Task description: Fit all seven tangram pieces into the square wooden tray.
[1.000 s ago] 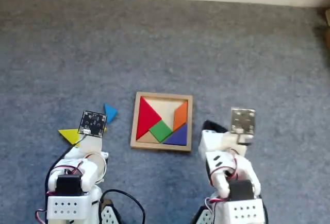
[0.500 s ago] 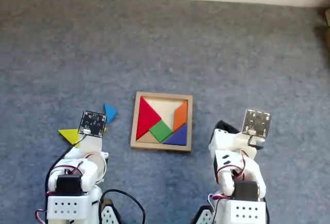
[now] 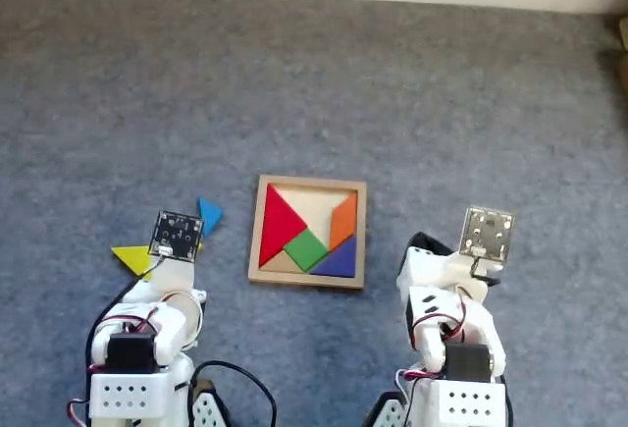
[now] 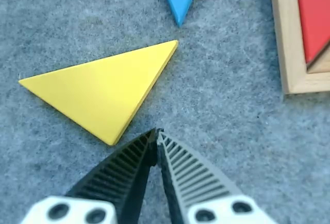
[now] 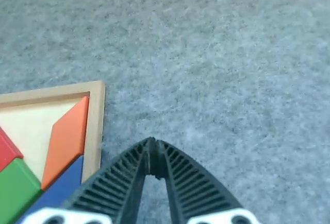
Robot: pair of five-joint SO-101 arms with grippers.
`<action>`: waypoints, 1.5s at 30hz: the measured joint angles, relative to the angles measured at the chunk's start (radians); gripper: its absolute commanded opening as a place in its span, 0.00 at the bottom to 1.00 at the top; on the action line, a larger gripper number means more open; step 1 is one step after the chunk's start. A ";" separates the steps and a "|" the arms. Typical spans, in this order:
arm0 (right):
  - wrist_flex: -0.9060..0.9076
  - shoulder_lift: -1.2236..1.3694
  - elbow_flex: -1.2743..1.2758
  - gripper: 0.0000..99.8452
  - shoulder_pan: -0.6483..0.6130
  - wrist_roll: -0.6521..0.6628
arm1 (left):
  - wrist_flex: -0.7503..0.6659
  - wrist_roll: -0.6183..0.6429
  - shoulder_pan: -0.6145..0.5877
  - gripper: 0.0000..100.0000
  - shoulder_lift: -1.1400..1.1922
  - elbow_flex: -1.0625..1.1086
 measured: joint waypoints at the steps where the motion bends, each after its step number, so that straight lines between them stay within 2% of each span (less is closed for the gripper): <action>1: 0.000 0.000 0.000 0.00 0.000 0.000 | 0.000 0.000 0.000 0.01 0.000 0.000; 32: 0.000 0.000 0.000 0.00 0.000 0.000 | 0.000 0.000 0.000 0.01 0.000 0.000; 42: 0.000 0.000 0.000 0.00 0.000 0.000 | 0.071 -0.015 -0.006 0.01 0.000 -0.252; 45: 0.000 0.000 0.000 0.00 0.000 0.000 | 0.071 -0.077 -0.094 0.01 0.000 -0.293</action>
